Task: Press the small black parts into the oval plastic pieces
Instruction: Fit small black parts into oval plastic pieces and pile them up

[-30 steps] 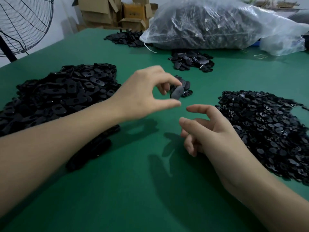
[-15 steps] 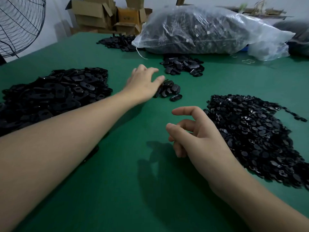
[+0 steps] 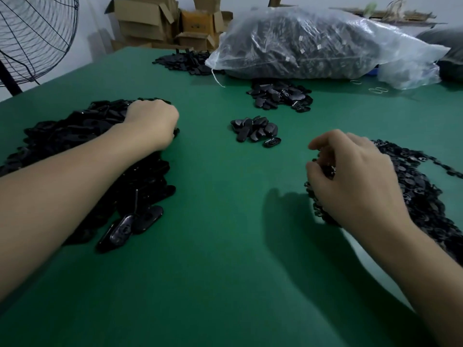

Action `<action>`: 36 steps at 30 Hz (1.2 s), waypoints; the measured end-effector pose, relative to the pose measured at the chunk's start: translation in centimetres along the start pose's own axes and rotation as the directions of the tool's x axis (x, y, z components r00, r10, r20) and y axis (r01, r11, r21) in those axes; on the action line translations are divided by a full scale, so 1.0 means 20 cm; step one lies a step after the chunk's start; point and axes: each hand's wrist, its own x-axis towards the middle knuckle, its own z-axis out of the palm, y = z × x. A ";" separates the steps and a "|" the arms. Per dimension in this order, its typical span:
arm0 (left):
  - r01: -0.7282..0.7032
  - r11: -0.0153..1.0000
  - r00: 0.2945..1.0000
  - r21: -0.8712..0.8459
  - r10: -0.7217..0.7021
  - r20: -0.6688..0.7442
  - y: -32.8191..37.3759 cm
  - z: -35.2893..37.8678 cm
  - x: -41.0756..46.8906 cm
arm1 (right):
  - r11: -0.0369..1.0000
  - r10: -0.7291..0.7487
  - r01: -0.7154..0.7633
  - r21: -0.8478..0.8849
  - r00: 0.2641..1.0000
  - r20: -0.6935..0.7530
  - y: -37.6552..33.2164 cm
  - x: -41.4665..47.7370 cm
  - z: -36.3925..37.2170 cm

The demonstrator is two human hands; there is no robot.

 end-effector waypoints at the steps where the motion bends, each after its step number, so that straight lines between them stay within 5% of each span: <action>1: -0.013 1.000 1.000 -0.009 0.013 -0.029 -0.01 0.01 0.00 | 0.998 0.030 -0.029 -0.062 0.999 0.016 0.02 0.01 0.00; 10: -0.124 0.988 0.956 -0.094 0.094 -0.277 -0.01 0.02 -0.08 | 0.960 0.109 -0.060 -0.273 0.980 0.166 0.04 0.01 0.01; 14: -0.196 0.907 0.926 -0.373 0.046 -0.375 0.05 -0.03 -0.16 | 0.956 0.118 -0.058 -0.286 0.974 0.196 0.03 0.01 0.01; 16: -0.241 0.761 0.940 -0.602 0.031 -0.338 0.11 -0.07 -0.23 | 0.958 0.117 -0.057 -0.281 0.972 0.204 0.03 0.01 0.01; 19: -0.202 0.388 0.978 -0.899 0.123 -0.167 0.21 -0.12 -0.37 | 0.957 0.111 -0.048 -0.286 0.971 0.209 0.02 0.01 0.00; 22: -0.019 0.066 0.972 -0.998 0.234 -0.003 0.28 -0.14 -0.52 | 0.955 0.108 -0.041 -0.295 0.970 0.216 0.02 0.01 0.00; 25: 0.125 -0.126 0.939 -0.984 0.336 0.076 0.27 -0.14 -0.63 | 0.956 0.098 -0.030 -0.291 0.970 0.222 0.02 0.01 0.00; 36: 0.011 -0.058 0.948 -0.998 0.319 -0.008 0.27 -0.07 -0.84 | 0.972 0.012 0.042 -0.231 0.974 0.225 0.04 0.00 0.04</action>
